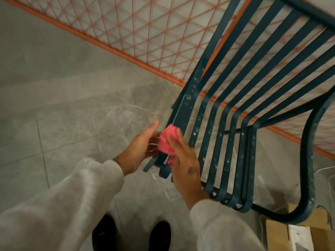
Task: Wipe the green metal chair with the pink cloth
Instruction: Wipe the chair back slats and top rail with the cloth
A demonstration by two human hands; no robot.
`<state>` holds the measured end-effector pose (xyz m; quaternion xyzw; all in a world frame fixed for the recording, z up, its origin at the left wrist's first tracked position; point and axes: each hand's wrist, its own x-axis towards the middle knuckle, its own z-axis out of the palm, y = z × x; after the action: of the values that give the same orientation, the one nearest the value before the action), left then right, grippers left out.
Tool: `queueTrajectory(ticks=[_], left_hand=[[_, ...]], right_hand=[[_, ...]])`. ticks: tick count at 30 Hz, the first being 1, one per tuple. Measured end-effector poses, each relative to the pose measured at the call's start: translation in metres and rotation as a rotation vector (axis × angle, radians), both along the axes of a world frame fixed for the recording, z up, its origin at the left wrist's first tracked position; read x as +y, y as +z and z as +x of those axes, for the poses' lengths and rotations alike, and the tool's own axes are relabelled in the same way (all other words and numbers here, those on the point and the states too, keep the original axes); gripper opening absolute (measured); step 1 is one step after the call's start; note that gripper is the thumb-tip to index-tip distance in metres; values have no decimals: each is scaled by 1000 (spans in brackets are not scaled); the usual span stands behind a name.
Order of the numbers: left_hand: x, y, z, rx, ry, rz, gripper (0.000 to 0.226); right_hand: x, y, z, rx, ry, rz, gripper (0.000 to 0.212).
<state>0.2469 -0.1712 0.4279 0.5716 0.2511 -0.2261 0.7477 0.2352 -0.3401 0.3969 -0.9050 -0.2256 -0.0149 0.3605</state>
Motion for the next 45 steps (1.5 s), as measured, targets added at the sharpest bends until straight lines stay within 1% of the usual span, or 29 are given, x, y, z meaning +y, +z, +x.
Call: queueTrajectory(ticks=[2, 3, 5, 7, 8, 9, 11, 14, 16, 17, 18, 19, 21, 22, 23, 25, 27, 30, 32, 34, 36, 37, 39, 41, 44, 45], left_hand=[[-4, 6, -1, -38, -30, 39, 59], [-6, 9, -2, -49, -39, 81, 56], [-9, 15, -1, -57, -40, 161, 53], [-9, 21, 0, -75, -51, 198, 42], [-8, 25, 3, -88, -61, 208, 35], [-7, 28, 8, -107, -72, 224, 29], [-6, 32, 20, -140, -84, 282, 23], [-10, 37, 40, -167, -25, 368, 21], [-13, 32, 53, -168, -15, 432, 16], [-13, 31, 56, -169, -54, 461, 17], [-15, 28, 59, -161, -103, 488, 23], [-18, 23, 63, -159, -145, 501, 27], [-25, 18, 66, -172, -186, 553, 25], [-30, 17, 70, -172, -182, 596, 22], [-33, 17, 74, -176, -174, 635, 20], [-35, 21, 85, -185, -156, 698, 24], [-34, 24, 98, -187, -128, 733, 23], [-35, 29, 116, -137, -78, 788, 37], [-37, 28, 124, -144, -86, 843, 41], [-42, 26, 127, -175, -106, 900, 35], [-47, 24, 127, -200, -110, 941, 20], [-48, 23, 127, -198, -106, 954, 17], [-51, 21, 128, -177, -91, 976, 16], [-52, 23, 130, -139, -93, 984, 15], [-52, 28, 134, -64, -90, 919, 21], [-52, 28, 137, -50, -105, 919, 22]], right_hand=[[-5, 3, -18, -13, 26, -64, 74], [-6, 5, -21, 39, 34, -74, 69], [-3, 23, -20, 260, 6, 2, 61], [-3, 47, -8, 466, -86, 129, 57], [-3, 58, 1, 527, -140, 178, 55], [-3, 67, 12, 546, -191, 203, 52], [-3, 76, 32, 517, -246, 221, 46], [-3, 79, 62, 506, -293, 339, 43], [-7, 71, 82, 429, -277, 329, 43], [-8, 67, 88, 360, -235, 274, 43], [-11, 62, 94, 307, -171, 208, 45], [-15, 53, 101, 250, -77, 111, 48], [-23, 35, 109, 120, 146, -108, 53], [-28, 28, 115, 57, 218, -190, 56], [-32, 24, 119, 4, 257, -243, 61], [-34, 22, 135, -55, 279, -268, 72], [-32, 20, 159, -71, 283, -275, 77], [-32, 12, 201, -74, 292, -310, 78], [-30, 8, 211, -41, 282, -336, 78], [-31, 4, 200, -69, 281, -334, 78], [-36, 2, 180, -54, 282, -227, 80], [-40, 4, 175, -43, 294, -193, 82], [-48, 6, 186, -80, 349, -188, 85], [-50, 12, 213, -114, 392, -205, 83], [-40, 18, 248, -158, 311, -249, 68], [-36, 19, 250, -138, 264, -273, 68]])
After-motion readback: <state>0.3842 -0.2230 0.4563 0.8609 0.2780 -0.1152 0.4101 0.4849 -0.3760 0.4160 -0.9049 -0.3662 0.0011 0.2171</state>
